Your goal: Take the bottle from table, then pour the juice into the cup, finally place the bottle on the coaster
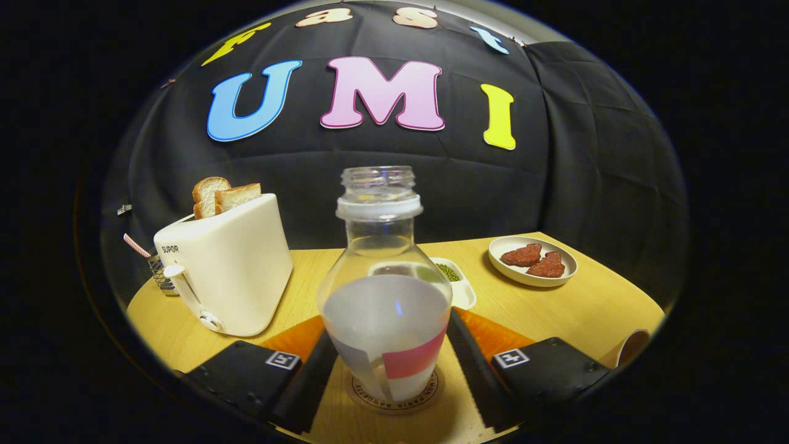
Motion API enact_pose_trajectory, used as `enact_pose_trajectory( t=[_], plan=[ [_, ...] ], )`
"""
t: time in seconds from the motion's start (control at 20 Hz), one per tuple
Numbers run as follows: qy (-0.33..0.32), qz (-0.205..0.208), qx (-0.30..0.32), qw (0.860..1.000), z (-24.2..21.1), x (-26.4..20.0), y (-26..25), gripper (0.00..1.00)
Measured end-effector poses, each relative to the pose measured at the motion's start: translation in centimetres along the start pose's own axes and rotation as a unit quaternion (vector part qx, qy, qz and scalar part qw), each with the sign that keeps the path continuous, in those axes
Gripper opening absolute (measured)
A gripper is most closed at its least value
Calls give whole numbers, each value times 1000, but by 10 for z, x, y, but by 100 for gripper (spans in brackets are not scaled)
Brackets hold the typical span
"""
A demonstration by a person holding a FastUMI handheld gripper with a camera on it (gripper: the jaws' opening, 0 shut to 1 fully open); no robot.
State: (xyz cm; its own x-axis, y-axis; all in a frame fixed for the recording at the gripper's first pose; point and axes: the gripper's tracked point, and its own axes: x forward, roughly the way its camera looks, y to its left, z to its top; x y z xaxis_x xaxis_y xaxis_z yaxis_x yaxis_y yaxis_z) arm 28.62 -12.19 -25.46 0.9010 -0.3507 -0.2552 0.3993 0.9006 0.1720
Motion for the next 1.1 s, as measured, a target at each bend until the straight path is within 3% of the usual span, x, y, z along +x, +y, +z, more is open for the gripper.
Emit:
enact_pose_trajectory(
  t=[0.35, 0.6, 1.1],
  plan=[
    [30, 23, -29, 999, -12, -34, 7, 99],
    [45, 18, -58, 997, -10, -77, -3, 99],
    [-22, 29, -63, 997, 89, -189, -30, 99]
  ],
)
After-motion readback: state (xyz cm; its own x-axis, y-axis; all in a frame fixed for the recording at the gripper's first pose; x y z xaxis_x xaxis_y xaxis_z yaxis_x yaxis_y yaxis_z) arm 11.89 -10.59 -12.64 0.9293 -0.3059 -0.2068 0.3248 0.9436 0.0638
